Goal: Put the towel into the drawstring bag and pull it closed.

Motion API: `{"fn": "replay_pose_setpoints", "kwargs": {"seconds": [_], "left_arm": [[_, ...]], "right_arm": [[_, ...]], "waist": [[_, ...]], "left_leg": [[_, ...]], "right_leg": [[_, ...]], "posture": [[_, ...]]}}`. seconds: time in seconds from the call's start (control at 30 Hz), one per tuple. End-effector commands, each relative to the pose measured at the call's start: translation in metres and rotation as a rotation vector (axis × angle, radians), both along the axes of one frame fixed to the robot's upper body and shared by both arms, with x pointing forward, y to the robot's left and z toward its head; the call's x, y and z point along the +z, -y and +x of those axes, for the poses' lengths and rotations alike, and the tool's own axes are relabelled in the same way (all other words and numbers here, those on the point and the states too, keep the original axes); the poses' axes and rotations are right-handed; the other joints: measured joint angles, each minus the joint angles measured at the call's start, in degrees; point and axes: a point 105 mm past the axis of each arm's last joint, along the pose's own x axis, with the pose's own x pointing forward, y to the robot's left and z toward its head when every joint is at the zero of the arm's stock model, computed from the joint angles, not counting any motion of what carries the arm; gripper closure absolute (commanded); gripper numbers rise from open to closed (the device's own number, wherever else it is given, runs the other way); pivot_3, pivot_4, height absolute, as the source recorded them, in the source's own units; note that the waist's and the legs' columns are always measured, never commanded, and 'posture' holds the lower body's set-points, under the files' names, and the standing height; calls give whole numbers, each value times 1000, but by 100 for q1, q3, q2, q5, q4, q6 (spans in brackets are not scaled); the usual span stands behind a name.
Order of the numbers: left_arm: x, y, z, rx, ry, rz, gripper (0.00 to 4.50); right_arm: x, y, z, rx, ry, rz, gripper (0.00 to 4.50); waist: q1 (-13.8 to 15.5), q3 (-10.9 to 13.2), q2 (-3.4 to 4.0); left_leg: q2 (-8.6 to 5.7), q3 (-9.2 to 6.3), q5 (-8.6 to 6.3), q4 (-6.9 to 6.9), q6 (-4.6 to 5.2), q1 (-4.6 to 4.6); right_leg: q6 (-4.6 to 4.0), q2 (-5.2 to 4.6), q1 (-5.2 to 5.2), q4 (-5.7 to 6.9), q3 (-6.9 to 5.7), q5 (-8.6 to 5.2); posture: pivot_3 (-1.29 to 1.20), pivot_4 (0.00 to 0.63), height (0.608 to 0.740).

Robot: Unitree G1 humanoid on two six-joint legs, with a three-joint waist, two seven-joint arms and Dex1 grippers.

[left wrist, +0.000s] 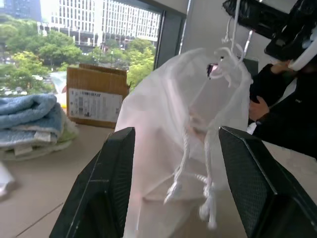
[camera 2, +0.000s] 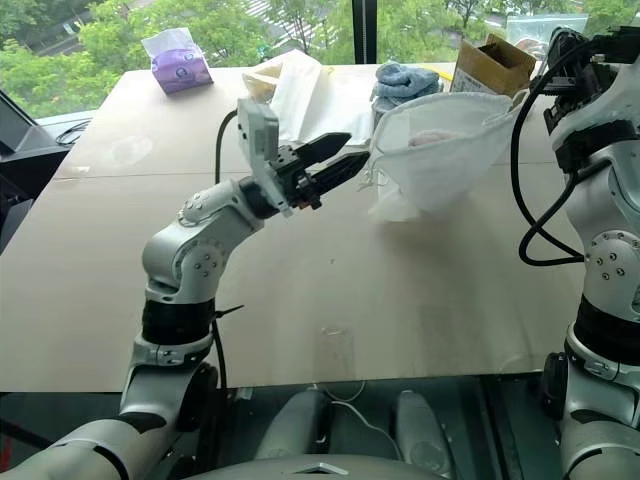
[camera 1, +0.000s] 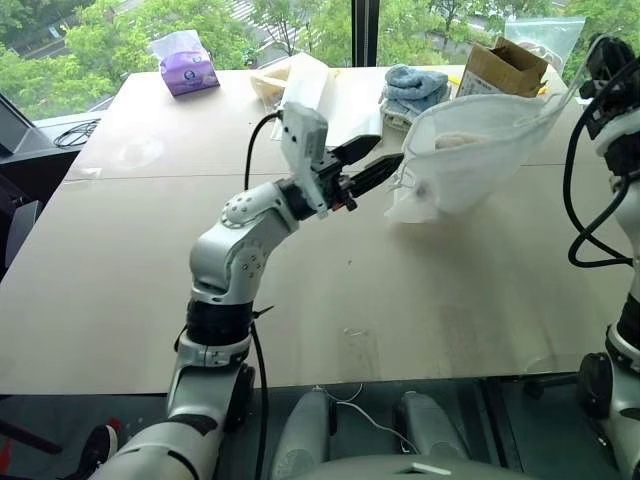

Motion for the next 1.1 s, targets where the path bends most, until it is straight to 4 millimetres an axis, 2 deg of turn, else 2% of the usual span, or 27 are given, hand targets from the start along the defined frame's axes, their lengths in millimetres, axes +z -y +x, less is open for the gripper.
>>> {"fn": "replay_pose_setpoints", "kwargs": {"seconds": [0.03, 0.1, 0.27, 0.4, 0.93, 1.03, 1.1], "left_arm": [[3, -1, -13, -28, 38, -5, 1793], [-1, 2, -11, -19, 27, -3, 1793], [6, 17, -10, -48, 5, -89, 1793], [4, 26, -6, -57, -7, -94, 1793], [-5, 39, 5, -59, -20, -71, 1793], [-4, 40, 6, -63, -12, -75, 2626], [-3, 42, 6, -67, -8, -80, 3634]], "right_arm": [[16, -9, -10, 24, 70, -15, 4500], [16, -11, -9, 29, 69, -15, 4500], [14, -16, -9, 48, 66, -19, 4500], [14, -20, -10, 57, 67, -24, 4500], [11, -24, -13, 70, 56, -36, 4500], [12, -25, -14, 74, 57, -40, 4500], [12, -26, -14, 76, 57, -43, 4500]], "waist": [[4, 0, 0], [23, 0, 0], [28, 0, 0], [4, -1, 0], [1, -1, 0], [2, -1, 0], [2, 0, 0]], "left_leg": [[0, -2, 0, 0, 0, 0], [0, -4, 0, 0, 0, -1], [-1, -2, 0, 2, 0, -2], [-1, 5, 0, 2, 0, -2], [-1, 6, 0, 1, 0, 0], [-1, 5, 0, 0, 0, 0], [-1, 5, 0, 1, 0, 0]], "right_leg": [[0, 0, 0, 0, 0, 0], [0, -1, 0, -1, -4, 0], [0, -1, 1, -1, -4, 0], [0, 0, 1, 1, -5, 0], [0, 0, 1, 1, -2, 0], [0, 1, 1, 1, -2, 0], [0, 0, 1, 1, -2, 0]], "posture": [[0, 150, 740], [0, 150, 740], [0, 150, 740], [0, 150, 740], [0, 150, 740], [0, 150, 740], [0, 150, 740]]}}
